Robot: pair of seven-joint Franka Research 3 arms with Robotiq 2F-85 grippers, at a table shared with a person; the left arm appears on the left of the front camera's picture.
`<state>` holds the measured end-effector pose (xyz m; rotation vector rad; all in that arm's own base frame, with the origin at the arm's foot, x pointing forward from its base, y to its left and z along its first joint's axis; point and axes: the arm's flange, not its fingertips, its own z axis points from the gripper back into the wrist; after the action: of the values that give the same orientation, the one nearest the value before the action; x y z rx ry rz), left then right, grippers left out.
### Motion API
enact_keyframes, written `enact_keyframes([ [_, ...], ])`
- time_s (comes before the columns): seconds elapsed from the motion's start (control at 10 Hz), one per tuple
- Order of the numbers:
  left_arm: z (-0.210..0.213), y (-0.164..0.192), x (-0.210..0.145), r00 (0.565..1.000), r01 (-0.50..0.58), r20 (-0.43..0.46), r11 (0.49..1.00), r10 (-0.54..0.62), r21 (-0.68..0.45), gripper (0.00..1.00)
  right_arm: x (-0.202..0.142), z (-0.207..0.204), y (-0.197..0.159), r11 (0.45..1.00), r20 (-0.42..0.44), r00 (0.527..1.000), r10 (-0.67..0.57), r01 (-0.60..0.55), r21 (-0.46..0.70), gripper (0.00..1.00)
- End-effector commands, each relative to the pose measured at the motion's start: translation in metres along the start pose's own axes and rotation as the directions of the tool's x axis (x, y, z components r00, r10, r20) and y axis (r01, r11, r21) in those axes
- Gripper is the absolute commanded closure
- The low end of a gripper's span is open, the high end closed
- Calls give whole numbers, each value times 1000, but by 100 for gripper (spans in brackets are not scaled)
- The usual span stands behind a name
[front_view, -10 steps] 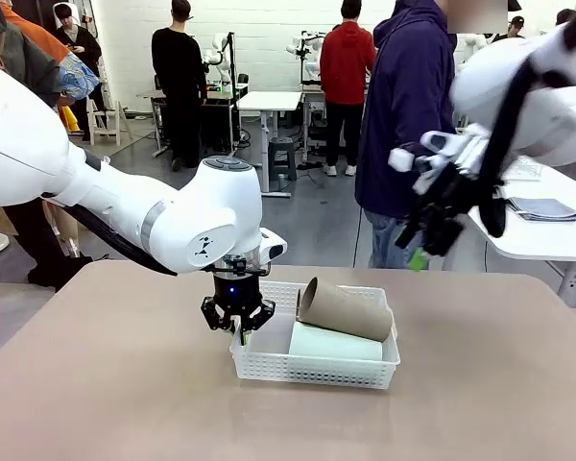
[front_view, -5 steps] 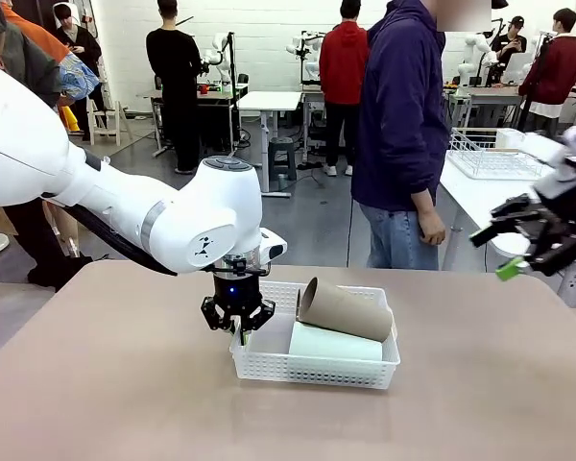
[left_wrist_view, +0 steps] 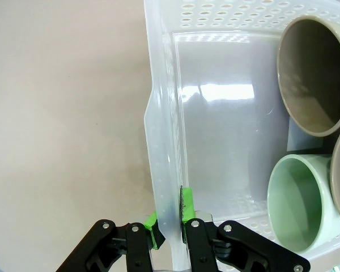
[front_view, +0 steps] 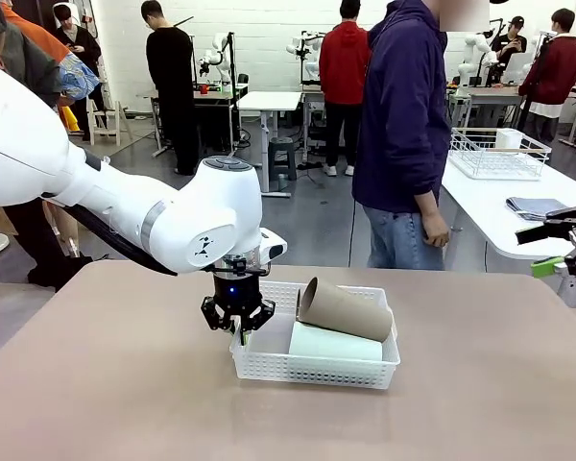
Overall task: Clean and organize the cups into the basket.
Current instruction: Pick up the Reusable plastic cup from the right side of the table and stack it inside the Organizing basket in the center of the table, then move the Organizing basket back to the left side of the table.
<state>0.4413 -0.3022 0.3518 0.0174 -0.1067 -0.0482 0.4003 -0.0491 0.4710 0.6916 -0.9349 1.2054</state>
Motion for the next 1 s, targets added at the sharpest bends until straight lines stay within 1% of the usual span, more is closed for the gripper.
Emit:
enact_keyframes([
  [0.0, 2, 1, -2, 1000, 4, 7, 1000, -4, 0, 100, 5, 4, 8, 999, -3, 1000, 26, -26, 37, 0],
  [0.9, 2, 1, -2, 1000, 4, 7, 1000, -4, 0, 100, 5, 4, 8, 999, -3, 1000, 26, -26, 37, 0],
])
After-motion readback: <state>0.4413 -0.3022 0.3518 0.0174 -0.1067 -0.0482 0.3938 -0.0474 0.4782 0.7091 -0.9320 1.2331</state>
